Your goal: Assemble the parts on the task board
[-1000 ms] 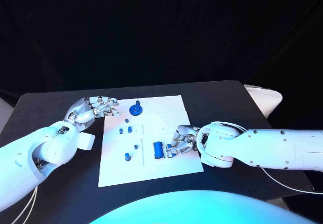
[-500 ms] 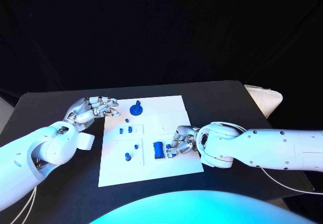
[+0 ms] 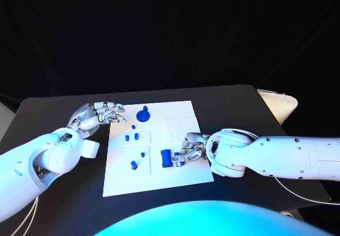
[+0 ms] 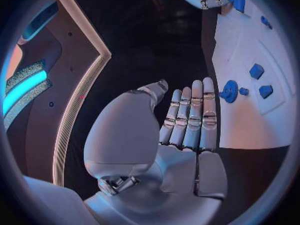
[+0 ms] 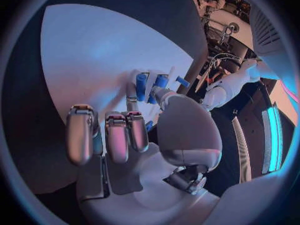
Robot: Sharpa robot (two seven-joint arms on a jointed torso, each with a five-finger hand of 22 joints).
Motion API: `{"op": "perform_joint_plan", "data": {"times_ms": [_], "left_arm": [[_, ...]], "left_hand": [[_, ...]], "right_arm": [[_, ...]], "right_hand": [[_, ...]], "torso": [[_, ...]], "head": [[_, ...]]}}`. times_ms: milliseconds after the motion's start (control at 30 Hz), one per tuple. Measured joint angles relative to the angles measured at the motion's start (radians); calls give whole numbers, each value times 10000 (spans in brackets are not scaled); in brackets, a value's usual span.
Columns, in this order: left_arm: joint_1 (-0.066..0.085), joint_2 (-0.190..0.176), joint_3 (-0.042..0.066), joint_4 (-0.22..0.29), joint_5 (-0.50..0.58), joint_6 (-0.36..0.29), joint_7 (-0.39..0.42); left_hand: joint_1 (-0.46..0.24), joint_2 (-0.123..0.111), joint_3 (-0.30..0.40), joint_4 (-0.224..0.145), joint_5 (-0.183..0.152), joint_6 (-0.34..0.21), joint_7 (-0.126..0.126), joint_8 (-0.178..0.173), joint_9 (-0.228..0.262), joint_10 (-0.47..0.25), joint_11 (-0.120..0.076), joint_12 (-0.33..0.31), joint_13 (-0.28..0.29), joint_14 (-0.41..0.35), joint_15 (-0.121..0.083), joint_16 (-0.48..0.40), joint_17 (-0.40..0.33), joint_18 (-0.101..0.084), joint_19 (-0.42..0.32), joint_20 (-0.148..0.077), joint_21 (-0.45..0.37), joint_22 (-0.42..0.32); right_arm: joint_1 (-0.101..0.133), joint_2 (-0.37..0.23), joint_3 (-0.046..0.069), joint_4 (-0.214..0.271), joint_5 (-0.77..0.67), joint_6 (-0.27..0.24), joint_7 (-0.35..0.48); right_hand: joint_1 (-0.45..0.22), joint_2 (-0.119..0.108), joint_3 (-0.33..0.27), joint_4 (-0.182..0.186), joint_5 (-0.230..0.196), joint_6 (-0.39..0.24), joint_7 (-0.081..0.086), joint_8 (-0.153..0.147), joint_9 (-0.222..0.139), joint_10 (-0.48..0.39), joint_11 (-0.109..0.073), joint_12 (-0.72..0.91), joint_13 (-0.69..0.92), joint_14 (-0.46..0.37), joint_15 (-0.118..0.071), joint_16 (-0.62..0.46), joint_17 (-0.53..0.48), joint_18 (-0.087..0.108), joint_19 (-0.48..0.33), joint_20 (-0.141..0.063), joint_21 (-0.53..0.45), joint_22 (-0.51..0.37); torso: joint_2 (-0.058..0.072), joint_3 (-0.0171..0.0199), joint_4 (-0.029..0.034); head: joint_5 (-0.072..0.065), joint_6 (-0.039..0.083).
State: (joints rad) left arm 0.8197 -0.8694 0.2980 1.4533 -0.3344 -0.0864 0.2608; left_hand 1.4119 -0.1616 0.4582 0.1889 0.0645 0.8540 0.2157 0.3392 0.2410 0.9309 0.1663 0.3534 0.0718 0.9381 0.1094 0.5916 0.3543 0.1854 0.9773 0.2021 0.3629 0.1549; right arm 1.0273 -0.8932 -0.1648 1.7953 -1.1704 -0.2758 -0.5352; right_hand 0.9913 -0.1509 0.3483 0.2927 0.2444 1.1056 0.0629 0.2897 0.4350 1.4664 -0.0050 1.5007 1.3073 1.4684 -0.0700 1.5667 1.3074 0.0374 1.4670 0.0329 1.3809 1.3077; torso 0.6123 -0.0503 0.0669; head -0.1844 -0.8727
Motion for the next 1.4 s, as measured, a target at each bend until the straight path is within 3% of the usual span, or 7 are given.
{"op": "perform_joint_plan", "data": {"times_ms": [700, 1133, 1200, 1300, 1400], "left_arm": [[0, -35, 0, -2, -6, 2, -41], [0, -48, -1, -3, -9, 2, -51], [0, -49, -1, -4, -9, 2, -53], [0, -51, -2, -5, -10, 3, -55], [0, -52, -3, -5, -11, 4, -58]], "left_hand": [[0, 0, 0, 0, 0, 0, 0, 0, 1, 1, -1, 0, 0, 0, 0, 0, -2, 0, 0, 0, 0, 2], [0, 0, 0, 0, 0, 0, 0, 0, 2, 1, -1, 0, 0, 0, 0, 0, -3, 0, 0, 0, 0, 3], [0, 0, 0, 0, 0, 0, 0, 0, 2, 1, -1, 0, 0, 0, 0, 0, -3, 0, 0, 0, 0, 3], [0, 0, 0, 0, 0, 0, 0, 0, 2, 1, -1, 0, 0, 0, 0, 0, -3, 0, 0, 0, 0, 4], [0, 0, 0, 0, 0, 0, 0, 0, 2, 1, -1, 0, 0, 0, 0, 0, -3, 0, 0, 0, 0, 4]], "right_arm": [[-9, -176, 0, 218, 131, -59, 26], [-9, -369, 4, 328, 152, -2, 89], [-9, -414, 4, 344, 162, 35, 126], [-9, -470, 4, 367, 181, 123, 208], [-9, -495, 4, 370, 194, 206, 284]], "right_hand": [[-399, 206, -298, 1, 171, 63, -64, 119, -40, -1, -29, 192, 6, -38, -38, 0, 0, 0, -26, -25, 187, -3], [-316, 135, -437, -86, 271, 65, -65, 134, -88, -2, -29, 232, 4, -38, -37, 0, 0, 0, -26, -24, 227, -3], [118, 33, -498, -147, 39, 65, -66, 196, -126, -2, -29, 232, 4, -38, -37, 0, 0, 0, -26, -24, 228, -4], [1079, -225, -615, -329, -1114, 65, -66, 255, -212, -2, -28, 232, 3, -38, -37, 0, 0, 0, -26, -23, 228, 1], [1585, -374, -698, -466, -1660, 65, -66, 275, -291, -2, -28, 232, 2, -38, -36, 0, 0, 0, -26, -23, 227, 5]], "torso": [[-7, 1, 0], [-7, 1, -2], [-6, 1, -1], [-4, 1, -1], [-4, 1, -1]], "head": [[41, 0], [53, 0], [66, 0], [78, 0], [79, 0]]}}
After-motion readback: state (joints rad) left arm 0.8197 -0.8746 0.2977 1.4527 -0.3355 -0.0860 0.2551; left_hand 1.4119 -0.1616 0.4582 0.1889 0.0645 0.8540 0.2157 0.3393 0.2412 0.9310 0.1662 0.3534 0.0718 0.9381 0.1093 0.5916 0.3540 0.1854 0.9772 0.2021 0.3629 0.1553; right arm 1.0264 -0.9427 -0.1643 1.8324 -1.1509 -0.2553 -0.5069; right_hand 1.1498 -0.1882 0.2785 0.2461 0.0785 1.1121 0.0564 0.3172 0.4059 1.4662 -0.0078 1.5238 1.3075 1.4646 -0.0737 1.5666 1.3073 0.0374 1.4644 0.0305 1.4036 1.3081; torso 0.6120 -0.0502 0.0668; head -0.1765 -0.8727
